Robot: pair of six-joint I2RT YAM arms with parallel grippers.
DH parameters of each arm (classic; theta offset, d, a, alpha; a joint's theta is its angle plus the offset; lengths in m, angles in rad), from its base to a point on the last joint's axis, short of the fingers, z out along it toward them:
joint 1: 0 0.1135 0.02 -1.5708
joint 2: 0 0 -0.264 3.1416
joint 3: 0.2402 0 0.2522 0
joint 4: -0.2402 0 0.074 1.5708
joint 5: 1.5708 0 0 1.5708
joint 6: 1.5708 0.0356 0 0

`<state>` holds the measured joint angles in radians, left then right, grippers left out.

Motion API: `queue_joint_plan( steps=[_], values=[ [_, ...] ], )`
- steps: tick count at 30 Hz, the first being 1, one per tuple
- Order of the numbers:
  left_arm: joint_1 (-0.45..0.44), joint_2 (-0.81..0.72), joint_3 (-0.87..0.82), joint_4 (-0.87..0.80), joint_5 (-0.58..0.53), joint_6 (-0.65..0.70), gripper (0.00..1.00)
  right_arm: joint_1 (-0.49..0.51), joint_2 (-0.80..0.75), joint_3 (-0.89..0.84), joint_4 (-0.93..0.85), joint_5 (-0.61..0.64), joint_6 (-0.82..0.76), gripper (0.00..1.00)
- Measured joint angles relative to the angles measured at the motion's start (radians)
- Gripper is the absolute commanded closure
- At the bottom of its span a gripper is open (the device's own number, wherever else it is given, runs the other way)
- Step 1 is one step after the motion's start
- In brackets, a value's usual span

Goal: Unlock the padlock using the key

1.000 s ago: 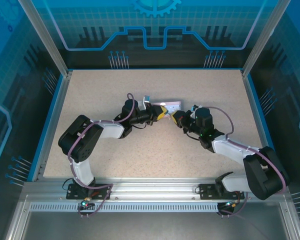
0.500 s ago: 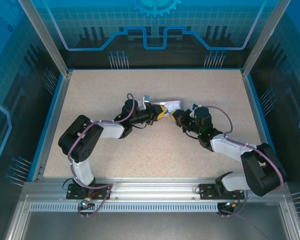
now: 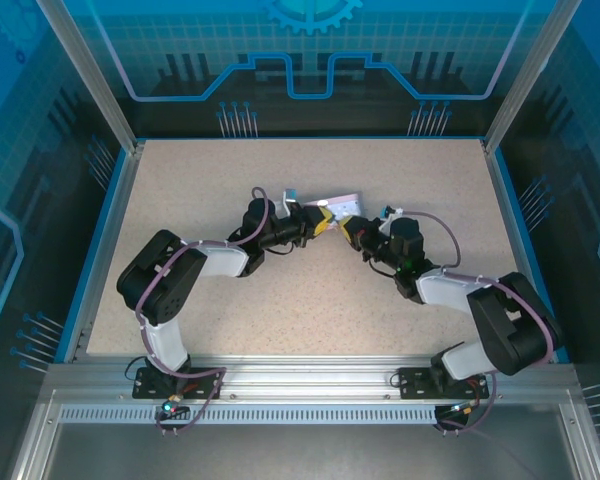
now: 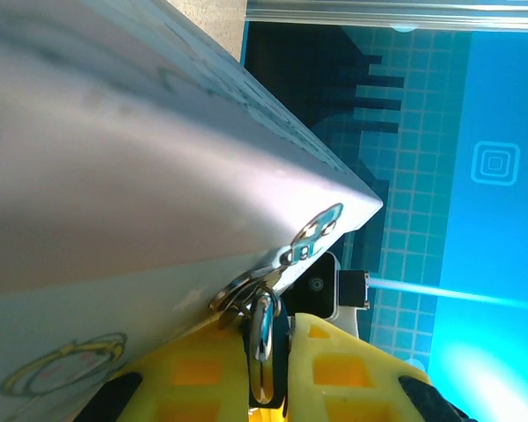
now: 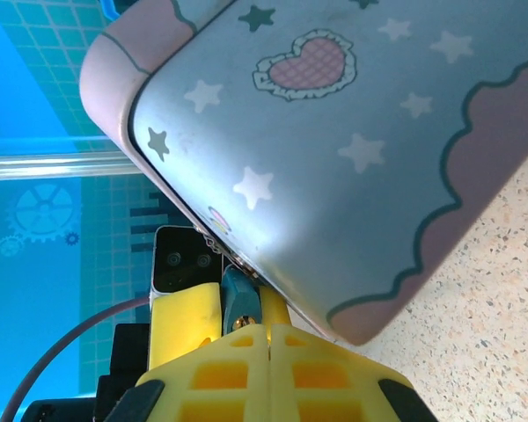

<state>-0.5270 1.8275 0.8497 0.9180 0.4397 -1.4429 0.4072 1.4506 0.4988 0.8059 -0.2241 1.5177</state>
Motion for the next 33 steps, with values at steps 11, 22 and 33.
queue_joint_plan(
  steps=[11, 22, 33],
  values=[
    [0.008, 0.0, -0.004, -0.005, -0.028, 0.0, 1.0, -0.048, 0.121, 0.053, 0.09, -0.129, -0.018, 1.0],
    [0.009, 0.0, -0.004, -0.005, -0.067, 0.0, 1.0, -0.028, 0.164, 0.118, 0.063, -0.124, -0.018, 1.0],
    [0.009, 0.0, -0.004, -0.023, -0.111, 0.001, 1.0, -0.013, 0.203, 0.145, 0.064, -0.093, -0.018, 1.0]
  ],
)
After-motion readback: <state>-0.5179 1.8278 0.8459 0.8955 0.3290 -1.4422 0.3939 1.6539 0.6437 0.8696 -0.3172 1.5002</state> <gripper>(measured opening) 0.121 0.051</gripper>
